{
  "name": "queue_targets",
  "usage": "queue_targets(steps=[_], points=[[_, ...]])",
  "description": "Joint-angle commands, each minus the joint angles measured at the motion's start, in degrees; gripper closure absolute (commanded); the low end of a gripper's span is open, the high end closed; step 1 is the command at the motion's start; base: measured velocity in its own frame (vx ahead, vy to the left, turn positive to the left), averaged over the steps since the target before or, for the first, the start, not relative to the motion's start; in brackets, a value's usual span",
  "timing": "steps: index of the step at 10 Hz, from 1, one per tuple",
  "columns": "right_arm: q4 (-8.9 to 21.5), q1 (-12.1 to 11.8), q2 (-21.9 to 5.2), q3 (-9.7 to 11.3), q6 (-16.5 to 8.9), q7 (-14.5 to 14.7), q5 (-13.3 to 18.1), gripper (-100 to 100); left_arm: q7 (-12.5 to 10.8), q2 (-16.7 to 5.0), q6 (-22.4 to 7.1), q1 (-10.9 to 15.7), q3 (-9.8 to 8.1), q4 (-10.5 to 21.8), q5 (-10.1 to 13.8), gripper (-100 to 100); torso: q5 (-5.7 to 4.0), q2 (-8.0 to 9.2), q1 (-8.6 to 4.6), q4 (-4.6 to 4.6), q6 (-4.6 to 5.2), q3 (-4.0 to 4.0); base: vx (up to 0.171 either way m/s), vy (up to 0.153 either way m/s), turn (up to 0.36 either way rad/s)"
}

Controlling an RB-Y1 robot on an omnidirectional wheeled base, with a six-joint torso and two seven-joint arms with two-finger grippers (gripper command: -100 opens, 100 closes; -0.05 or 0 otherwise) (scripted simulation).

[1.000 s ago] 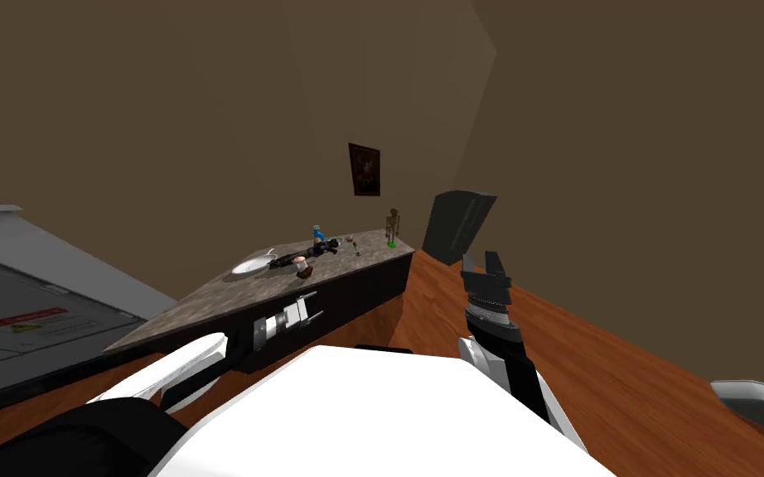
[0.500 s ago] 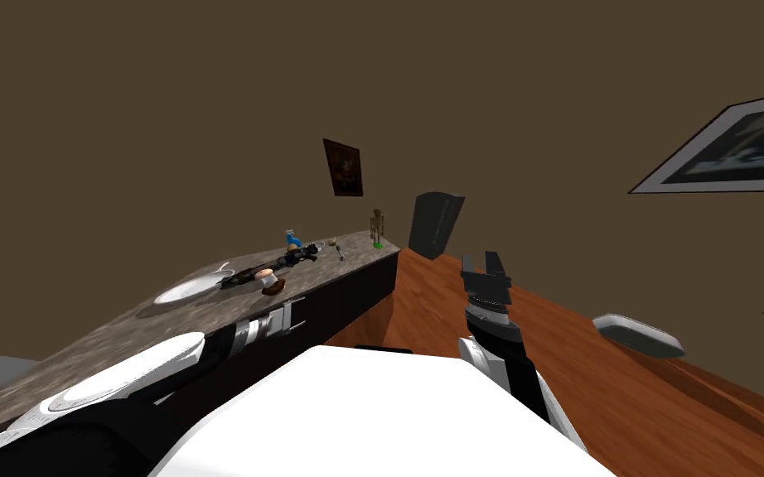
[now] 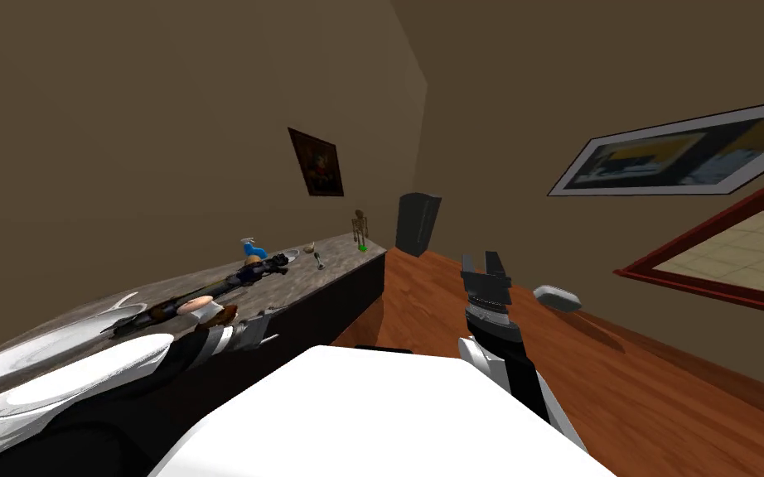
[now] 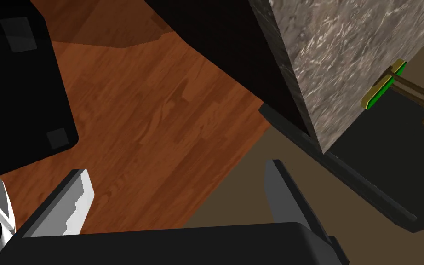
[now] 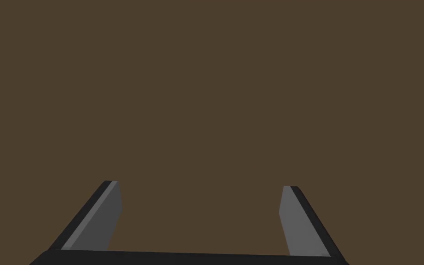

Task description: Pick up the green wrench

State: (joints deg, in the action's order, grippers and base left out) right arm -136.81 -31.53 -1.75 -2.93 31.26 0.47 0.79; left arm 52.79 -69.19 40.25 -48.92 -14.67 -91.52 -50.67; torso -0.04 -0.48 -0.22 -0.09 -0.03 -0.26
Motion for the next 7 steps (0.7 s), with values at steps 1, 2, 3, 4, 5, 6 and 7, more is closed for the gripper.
queue_targets(steps=[1, 2, 3, 4, 5, 6, 7], points=[[0.0, 0.0, 0.0, 0.0, 0.0, 0.0, 0.0, 0, 1.29, -1.17, 0.51, 0.28, 0.06, 2.11, -1.61, -100, 0.0, 0.0, 0.0, 0.0, 0.0, 0.0, 0.109, -0.058, -0.286], [0.0, 0.0, 0.0, 0.0, 0.0, 0.0, 0.0, 0, 3.79, -2.93, 1.82, -1.48, -1.4, 4.41, -3.91, -100, 0.02, 0.0, 0.08, 0.0, -0.01, 0.0, 0.146, -0.036, -0.415], [0.0, 0.0, -0.01, 0.0, 0.0, 0.0, 0.0, 0, 3.79, -2.93, 1.82, -1.48, -1.4, 4.92, -4.25, -100, 0.03, -0.11, 0.16, -0.02, 0.02, -0.06, 0.122, -0.016, -0.27], [0.0, -0.01, -0.01, -0.01, 0.0, 0.0, 0.0, 0, 6.2, -4.37, 3.16, -3.29, -2.8, 7.15, -6.52, -100, 0.05, -0.04, 0.2, -0.02, -0.04, -0.03, 0.14, -0.026, -0.404], [0.0, 0.0, -0.01, -0.01, 0.0, 0.0, 0.0, 0, 6.2, -4.37, 3.16, -3.29, -2.8, 7.75, -6.86, -100, 0.03, -0.09, 0.18, -0.02, 0.02, -0.06, 0.124, -0.024, -0.25], [0.0, -0.01, -0.01, -0.01, 0.0, 0.0, 0.0, 0, 6.2, -4.37, 3.16, -3.29, -2.8, 7.75, -6.86, -100, 0.04, -0.04, 0.16, -0.02, -0.05, -0.03, 0.055, -0.011, 0.0], [0.0, -0.01, 0.0, -0.01, 0.0, 0.0, 0.0, 0, 8.45, -5.46, 4.54, -5.11, -4.14, 9.85, -9.43, -100, 0.04, 0.18, 0.17, 0.03, -0.11, 0.09, 0.115, -0.025, -0.335]])
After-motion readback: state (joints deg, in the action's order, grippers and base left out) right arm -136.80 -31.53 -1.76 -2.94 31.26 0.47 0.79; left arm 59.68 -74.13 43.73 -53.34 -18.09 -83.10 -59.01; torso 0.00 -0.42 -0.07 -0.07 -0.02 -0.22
